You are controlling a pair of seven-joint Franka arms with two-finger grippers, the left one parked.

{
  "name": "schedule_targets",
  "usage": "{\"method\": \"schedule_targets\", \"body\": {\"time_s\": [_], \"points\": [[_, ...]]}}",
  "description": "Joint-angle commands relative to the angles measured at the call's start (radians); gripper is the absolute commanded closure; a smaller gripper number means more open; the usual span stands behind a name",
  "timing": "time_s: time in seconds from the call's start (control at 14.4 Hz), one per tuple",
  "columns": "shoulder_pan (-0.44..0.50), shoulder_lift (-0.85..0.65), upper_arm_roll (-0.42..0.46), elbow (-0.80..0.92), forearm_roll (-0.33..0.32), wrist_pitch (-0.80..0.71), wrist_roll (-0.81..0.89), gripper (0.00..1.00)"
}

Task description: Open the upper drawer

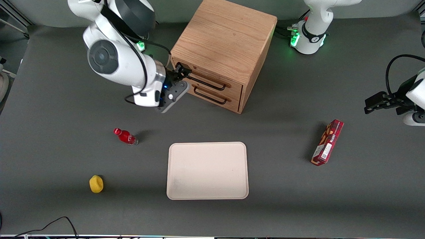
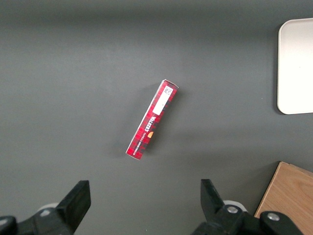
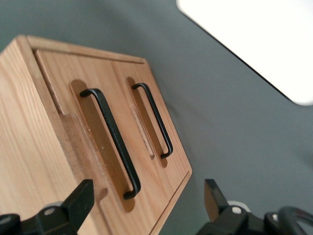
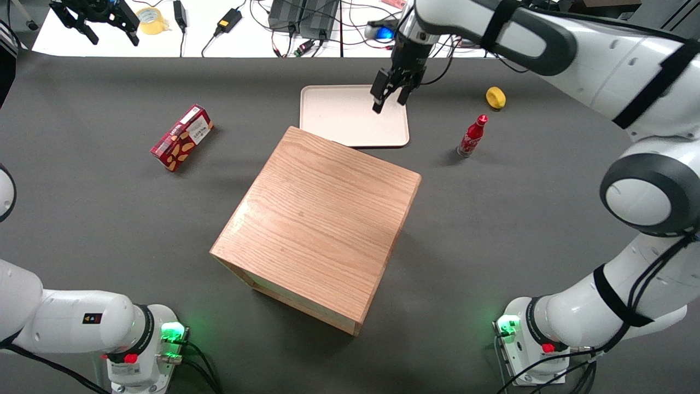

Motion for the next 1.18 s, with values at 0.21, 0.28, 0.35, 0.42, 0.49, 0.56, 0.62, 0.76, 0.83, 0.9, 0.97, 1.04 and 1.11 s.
{"method": "schedule_targets", "body": {"time_s": [0.21,0.28,0.35,0.42,0.49,0.56,0.62,0.76,0.83,0.9,0.97,1.04,1.11], "points": [[0.005,0.104,0.096,-0.041,-0.018,0.136,-0.091,0.0],[0.008,0.115,0.101,-0.056,-0.02,0.157,-0.091,0.0],[0.019,0.121,0.101,-0.067,-0.033,0.168,-0.091,0.0],[0.021,0.126,0.102,-0.081,-0.049,0.182,-0.091,0.0],[0.021,0.132,0.113,-0.094,-0.05,0.2,-0.091,0.0],[0.019,0.136,0.121,-0.11,-0.05,0.217,-0.091,0.0],[0.021,0.138,0.121,-0.124,-0.05,0.238,-0.09,0.0],[0.021,0.143,0.121,-0.14,-0.05,0.263,-0.09,0.0],[0.021,0.15,0.121,-0.141,-0.052,0.266,-0.091,0.0],[0.019,0.155,0.121,-0.139,-0.055,0.266,-0.091,0.0],[0.015,0.162,0.119,-0.136,-0.069,0.266,-0.091,0.0],[0.011,0.182,0.11,-0.121,-0.105,0.266,-0.091,0.0],[0.007,0.207,0.105,-0.084,-0.134,0.265,-0.097,0.0]]}}
